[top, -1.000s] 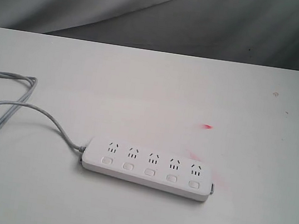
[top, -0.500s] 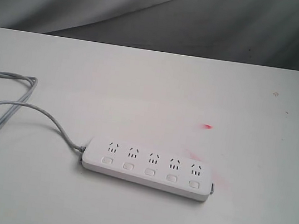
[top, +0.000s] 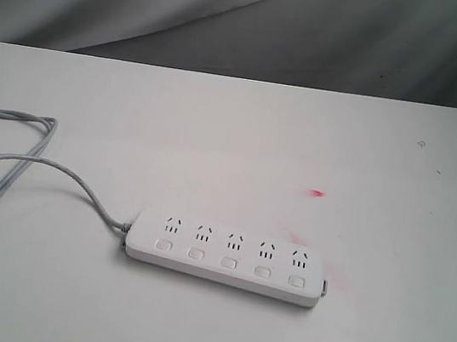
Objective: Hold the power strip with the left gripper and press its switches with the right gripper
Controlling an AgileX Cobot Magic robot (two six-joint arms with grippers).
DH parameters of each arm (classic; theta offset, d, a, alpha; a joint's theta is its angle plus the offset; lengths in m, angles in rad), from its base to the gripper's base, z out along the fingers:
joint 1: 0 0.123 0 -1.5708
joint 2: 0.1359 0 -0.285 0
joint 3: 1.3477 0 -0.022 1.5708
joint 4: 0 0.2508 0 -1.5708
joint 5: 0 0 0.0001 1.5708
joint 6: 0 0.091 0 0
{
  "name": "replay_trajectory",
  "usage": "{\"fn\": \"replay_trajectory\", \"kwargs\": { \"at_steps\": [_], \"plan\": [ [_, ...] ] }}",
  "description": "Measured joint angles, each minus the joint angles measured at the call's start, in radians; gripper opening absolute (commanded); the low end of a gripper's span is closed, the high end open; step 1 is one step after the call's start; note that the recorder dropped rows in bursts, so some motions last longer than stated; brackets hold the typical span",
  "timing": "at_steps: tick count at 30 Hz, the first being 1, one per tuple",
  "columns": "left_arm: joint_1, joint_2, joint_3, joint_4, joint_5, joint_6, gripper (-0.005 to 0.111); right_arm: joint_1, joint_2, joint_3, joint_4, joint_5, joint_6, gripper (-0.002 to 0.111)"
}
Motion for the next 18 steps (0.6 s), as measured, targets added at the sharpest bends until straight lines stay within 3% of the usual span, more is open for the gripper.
{"fn": "replay_trajectory", "kwargs": {
  "at_steps": [6, 14, 18],
  "plan": [
    [-0.013, -0.147, 0.0, -0.035, -0.075, 0.0, 0.0, 0.0, 0.0, 0.0, 0.0, 0.0, 0.0, 0.0],
    [-0.223, -0.297, 0.002, -0.005, -0.635, -0.002, 0.0, 0.0, 0.0, 0.0, 0.0, 0.0, 0.0, 0.0],
    [-0.278, -0.333, 0.047, -0.003, -0.846, -0.054, 0.0, 0.0, 0.0, 0.0, 0.0, 0.0, 0.0, 0.0]
  ]
}}
